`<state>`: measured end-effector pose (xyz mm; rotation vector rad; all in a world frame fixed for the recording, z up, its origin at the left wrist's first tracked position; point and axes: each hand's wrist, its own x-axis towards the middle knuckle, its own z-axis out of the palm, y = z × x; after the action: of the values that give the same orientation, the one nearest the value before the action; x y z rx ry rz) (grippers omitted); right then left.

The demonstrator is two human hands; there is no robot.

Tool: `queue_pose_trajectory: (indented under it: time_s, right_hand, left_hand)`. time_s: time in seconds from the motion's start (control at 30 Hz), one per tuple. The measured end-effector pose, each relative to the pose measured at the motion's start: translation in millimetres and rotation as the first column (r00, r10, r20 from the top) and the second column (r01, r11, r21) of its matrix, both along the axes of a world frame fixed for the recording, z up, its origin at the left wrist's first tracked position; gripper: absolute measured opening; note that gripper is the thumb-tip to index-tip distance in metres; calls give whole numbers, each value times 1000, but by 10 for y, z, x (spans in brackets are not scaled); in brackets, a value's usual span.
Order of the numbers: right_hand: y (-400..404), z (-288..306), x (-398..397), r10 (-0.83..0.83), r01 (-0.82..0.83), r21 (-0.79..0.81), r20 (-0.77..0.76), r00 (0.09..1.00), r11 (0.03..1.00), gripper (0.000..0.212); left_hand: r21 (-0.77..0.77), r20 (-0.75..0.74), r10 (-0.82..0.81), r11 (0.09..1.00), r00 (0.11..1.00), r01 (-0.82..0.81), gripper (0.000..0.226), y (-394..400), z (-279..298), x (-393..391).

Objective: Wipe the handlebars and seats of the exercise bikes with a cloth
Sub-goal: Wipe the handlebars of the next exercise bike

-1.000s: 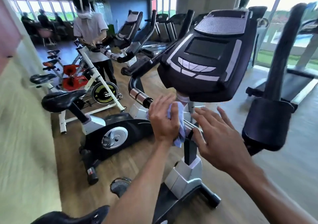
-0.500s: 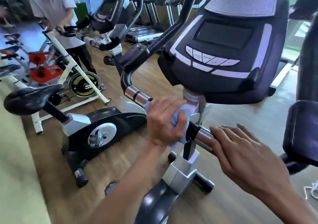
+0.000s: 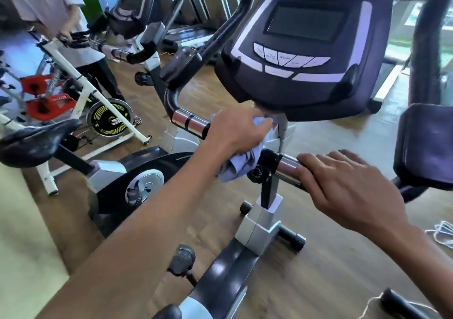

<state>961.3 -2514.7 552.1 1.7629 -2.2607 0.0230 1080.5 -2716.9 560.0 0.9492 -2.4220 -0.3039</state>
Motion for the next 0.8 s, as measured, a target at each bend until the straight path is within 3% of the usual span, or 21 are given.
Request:
queue_pose_trajectory:
  time_s: [0.03,0.1,0.2,0.3,0.43,0.63,0.7,0.8]
  right_hand:
    - [10,2,0,2,-2,0,3,1000,1000,47]
    - [22,5,7,3,-3,-18,4,1000,1000,46]
    - [21,-27,1,11,-11,-53,-11,1000,999,45]
    - [5,-47,-25,7,-8,-87,-16,1000,996,45]
    - [-15,-54,-26,1,-1,-67,-10,1000,998,48]
    - [42,-25,-30,21,-22,-56,-12,1000,998,51]
    - [54,-42,-39,17,-18,-65,-29,999,998,48]
    - [45,-46,-30,10,-14,-84,-41,999,996,46]
  left_hand:
    - [20,-8,-33,999,999,33,47,-6,2,-3]
    - [-26,-165,-85,996,983,82,48,76,-43,78]
    - [-134,-304,-45,991,952,4,49,198,-244,275]
    - [-142,-150,22,989,988,-44,44,233,-315,138]
    - [19,98,74,997,992,-76,44,85,-112,-172]
    - [33,-28,43,999,999,-42,33,217,-149,36]
    - [3,-65,13,1000,998,-13,39,313,-120,173]
    - [-63,-12,-2,998,1000,1,43,357,16,281]
